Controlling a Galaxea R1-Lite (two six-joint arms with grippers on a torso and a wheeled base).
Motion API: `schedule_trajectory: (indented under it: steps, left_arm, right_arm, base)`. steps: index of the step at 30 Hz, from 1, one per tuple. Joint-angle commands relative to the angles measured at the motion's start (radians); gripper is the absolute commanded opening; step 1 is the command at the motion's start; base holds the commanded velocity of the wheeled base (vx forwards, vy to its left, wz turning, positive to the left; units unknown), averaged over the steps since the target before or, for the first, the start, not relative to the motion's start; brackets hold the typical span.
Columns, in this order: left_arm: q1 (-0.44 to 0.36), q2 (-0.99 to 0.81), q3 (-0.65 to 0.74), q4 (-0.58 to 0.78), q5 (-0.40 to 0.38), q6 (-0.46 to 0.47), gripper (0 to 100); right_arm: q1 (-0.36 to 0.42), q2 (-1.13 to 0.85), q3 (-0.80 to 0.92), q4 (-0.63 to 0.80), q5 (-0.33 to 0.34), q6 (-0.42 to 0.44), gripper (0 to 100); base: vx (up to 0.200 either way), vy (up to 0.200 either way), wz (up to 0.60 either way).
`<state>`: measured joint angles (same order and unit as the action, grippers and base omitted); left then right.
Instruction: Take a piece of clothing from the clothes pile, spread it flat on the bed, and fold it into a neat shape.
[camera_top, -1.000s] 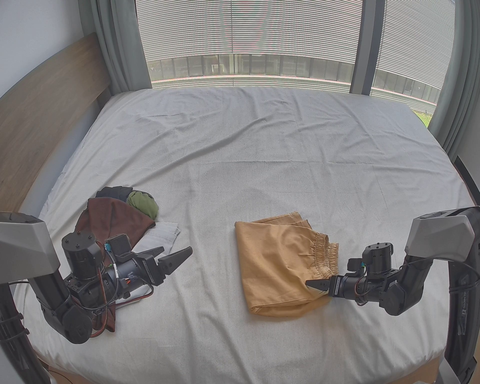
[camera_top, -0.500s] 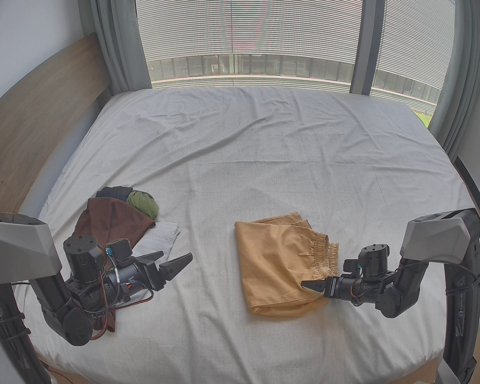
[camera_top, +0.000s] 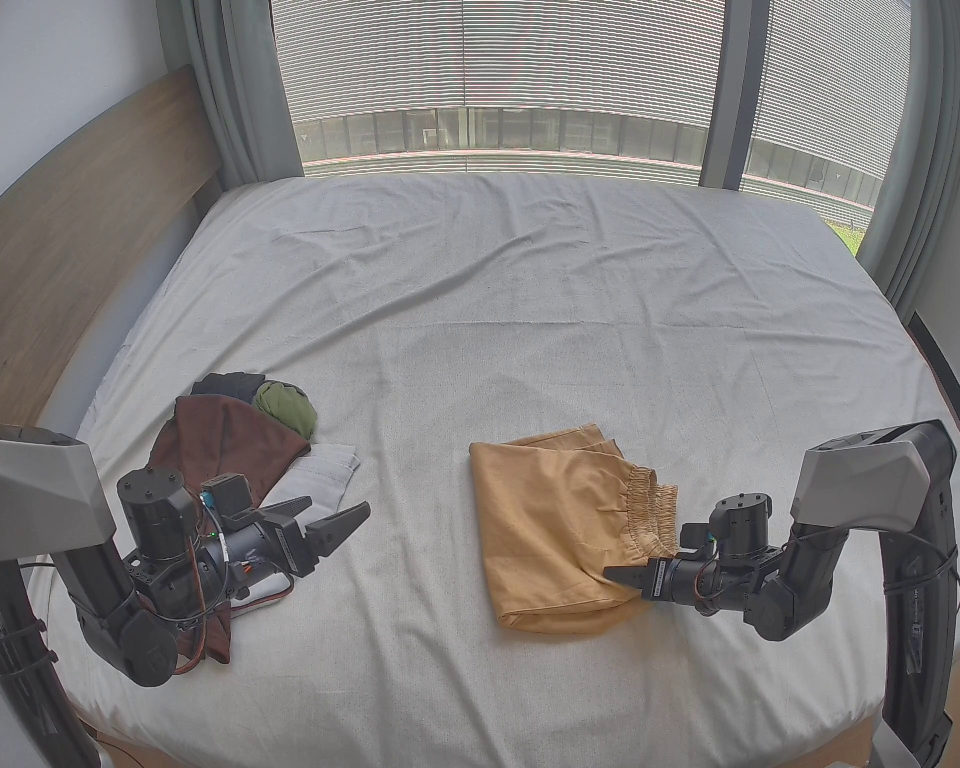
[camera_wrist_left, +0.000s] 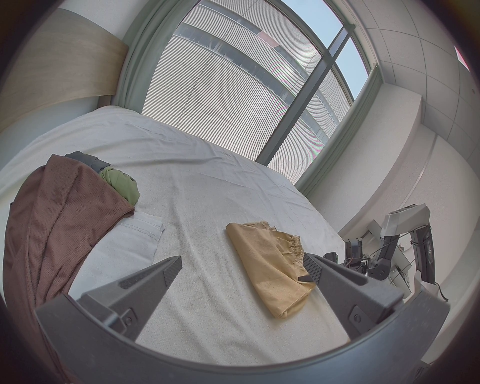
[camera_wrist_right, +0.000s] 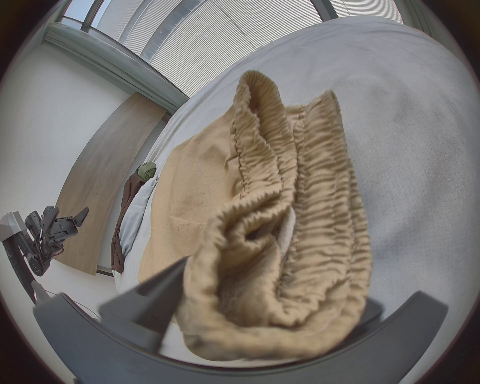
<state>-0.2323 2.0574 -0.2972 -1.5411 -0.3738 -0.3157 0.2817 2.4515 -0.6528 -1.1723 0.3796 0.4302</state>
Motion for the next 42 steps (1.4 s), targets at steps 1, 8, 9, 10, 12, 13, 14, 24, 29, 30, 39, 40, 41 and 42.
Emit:
schedule_trajectory:
  steps: [1, 8, 9, 10, 12, 13, 14, 24, 29, 30, 39, 40, 41, 42]
  left_arm:
    - [0.016, 0.001, -0.003, 0.001, 0.000, -0.002, 100]
    - [0.030, -0.007, -0.008, -0.001, -0.016, -0.003, 100]
    - [0.031, -0.008, -0.008, -0.001, -0.016, -0.003, 100]
    - [0.031, -0.008, -0.008, -0.001, -0.016, -0.003, 100]
    - [0.033, -0.008, -0.008, -0.001, -0.017, -0.003, 100]
    - [0.036, -0.008, -0.008, -0.001, -0.017, -0.003, 100]
    - [0.042, -0.007, -0.005, -0.001, -0.017, -0.002, 100]
    - [0.108, -0.045, 0.026, -0.002, -0.105, 0.001, 100]
    - [0.111, -0.056, 0.024, -0.002, -0.106, 0.000, 100]
    - [0.111, -0.056, 0.024, -0.002, -0.106, 0.000, 100]
    - [0.111, -0.053, 0.032, -0.002, -0.108, 0.001, 100]
    - [0.113, -0.053, 0.033, -0.002, -0.108, 0.001, 100]
    - [0.113, -0.054, 0.036, -0.002, -0.108, 0.001, 100]
    - [0.113, -0.054, 0.038, -0.002, -0.106, 0.001, 100]
  right_arm:
    - [0.010, 0.004, 0.001, -0.001, 0.002, 0.004, 0]
    - [0.027, -0.003, 0.032, -0.122, 0.013, 0.042, 0]
    - [0.031, -0.009, 0.042, -0.153, 0.021, 0.048, 0]
    - [0.031, -0.009, 0.042, -0.153, 0.021, 0.048, 0]
    - [0.047, -0.035, 0.078, -0.239, 0.058, 0.068, 0]
    - [0.051, -0.046, 0.085, -0.254, 0.062, 0.068, 0]
    - [0.059, -0.052, 0.093, -0.271, 0.062, 0.067, 0]
    - [0.091, -0.129, 0.084, -0.368, 0.101, 0.078, 0]
    - [0.103, -0.215, 0.084, -0.365, 0.114, 0.116, 0]
    - [0.106, -0.223, 0.084, -0.363, 0.114, 0.117, 0]
    - [0.128, -0.305, 0.007, -0.245, 0.114, 0.119, 0]
    - [0.128, -0.305, 0.002, -0.240, 0.114, 0.119, 0]
    - [0.129, -0.305, -0.031, -0.208, 0.114, 0.119, 0]
    - [0.129, -0.305, -0.051, -0.187, 0.114, 0.119, 0]
  base:
    - [0.000, 0.000, 0.00]
    - [0.000, 0.000, 0.00]
    - [0.000, 0.000, 0.00]
    - [0.000, 0.000, 0.00]
    - [0.000, 0.000, 0.00]
    - [0.000, 0.000, 0.00]
    - [0.000, 0.000, 0.00]
    - [0.000, 0.000, 0.00]
    - [0.000, 0.000, 0.00]
    - [0.000, 0.000, 0.00]
    - [0.000, 0.000, 0.00]
    - [0.000, 0.000, 0.00]
    - [0.000, 0.000, 0.00]
    - [0.000, 0.000, 0.00]
